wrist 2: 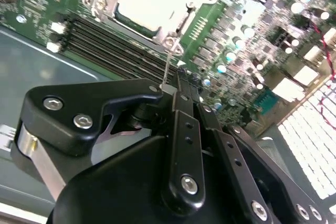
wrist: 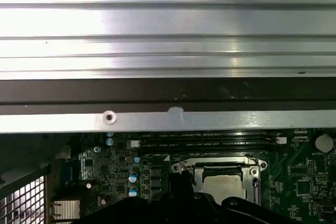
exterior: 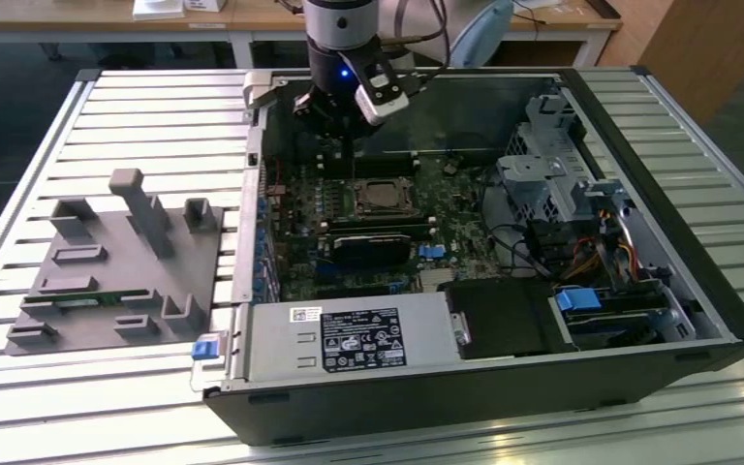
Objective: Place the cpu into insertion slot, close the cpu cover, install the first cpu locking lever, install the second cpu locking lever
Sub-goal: 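Install the first cpu locking lever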
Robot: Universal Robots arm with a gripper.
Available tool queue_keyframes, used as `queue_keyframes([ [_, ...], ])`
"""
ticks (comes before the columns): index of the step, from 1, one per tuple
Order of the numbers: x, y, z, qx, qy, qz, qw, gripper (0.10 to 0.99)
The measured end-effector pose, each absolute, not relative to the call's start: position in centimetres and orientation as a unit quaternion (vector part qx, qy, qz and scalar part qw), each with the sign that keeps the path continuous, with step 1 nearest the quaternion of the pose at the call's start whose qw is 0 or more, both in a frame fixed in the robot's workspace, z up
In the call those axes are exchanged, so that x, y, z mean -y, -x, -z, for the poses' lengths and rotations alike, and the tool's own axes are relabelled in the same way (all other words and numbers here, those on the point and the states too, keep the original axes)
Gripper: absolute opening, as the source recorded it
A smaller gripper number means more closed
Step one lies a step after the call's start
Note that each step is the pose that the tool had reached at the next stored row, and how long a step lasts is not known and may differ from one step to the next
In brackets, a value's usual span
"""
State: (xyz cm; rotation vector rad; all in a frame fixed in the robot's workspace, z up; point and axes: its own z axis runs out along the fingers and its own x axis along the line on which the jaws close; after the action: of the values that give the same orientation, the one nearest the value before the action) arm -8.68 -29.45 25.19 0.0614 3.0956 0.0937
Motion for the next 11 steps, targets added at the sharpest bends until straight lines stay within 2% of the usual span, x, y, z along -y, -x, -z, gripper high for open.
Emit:
queue_keyframes([
  [7,29.5,6.4,-25.0,-0.999,-0.02,-0.031,0.022,0.106],
  [11,29.5,6.2,-24.8,-0.998,-0.02,-0.05,0.021,0.106],
])
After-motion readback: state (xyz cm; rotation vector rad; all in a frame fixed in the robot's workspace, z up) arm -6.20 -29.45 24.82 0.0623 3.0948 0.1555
